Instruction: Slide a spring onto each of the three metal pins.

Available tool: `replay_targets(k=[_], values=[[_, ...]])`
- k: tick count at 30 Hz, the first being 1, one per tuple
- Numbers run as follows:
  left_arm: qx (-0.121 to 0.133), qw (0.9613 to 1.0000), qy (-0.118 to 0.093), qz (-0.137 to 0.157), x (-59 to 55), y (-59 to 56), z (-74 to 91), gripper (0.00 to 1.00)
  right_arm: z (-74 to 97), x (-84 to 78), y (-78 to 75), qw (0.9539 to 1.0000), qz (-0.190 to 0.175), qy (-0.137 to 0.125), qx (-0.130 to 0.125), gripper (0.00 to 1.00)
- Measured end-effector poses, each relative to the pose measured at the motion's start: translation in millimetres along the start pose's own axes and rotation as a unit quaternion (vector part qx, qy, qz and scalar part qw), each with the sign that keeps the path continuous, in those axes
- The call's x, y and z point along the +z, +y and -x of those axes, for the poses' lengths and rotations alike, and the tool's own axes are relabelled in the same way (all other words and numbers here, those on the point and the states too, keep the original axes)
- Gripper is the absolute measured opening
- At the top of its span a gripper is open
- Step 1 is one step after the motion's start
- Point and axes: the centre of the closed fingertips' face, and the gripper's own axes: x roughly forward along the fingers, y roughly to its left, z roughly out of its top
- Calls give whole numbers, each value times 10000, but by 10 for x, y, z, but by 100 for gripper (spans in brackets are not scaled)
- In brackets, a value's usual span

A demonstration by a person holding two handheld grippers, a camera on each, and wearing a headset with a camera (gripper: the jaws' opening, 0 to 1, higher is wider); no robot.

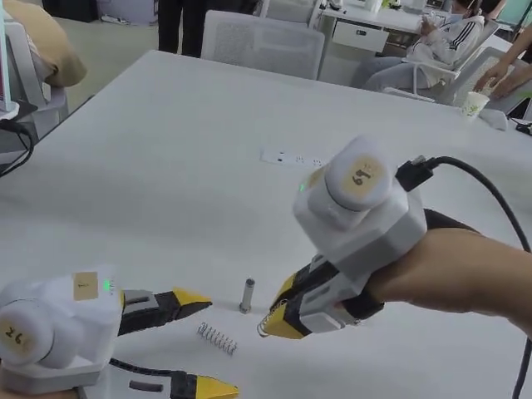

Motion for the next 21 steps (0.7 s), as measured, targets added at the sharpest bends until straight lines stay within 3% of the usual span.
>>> replay_targets(k=[13, 21], values=[[343, 9994, 79, -34, -92, 109, 51, 85, 154, -100, -207, 9996, -147, 19, -233, 8], [464, 9989, 4, -4, -83, 151, 69, 93, 286, -158, -343, 9988, -260, 27, -409, 8]])
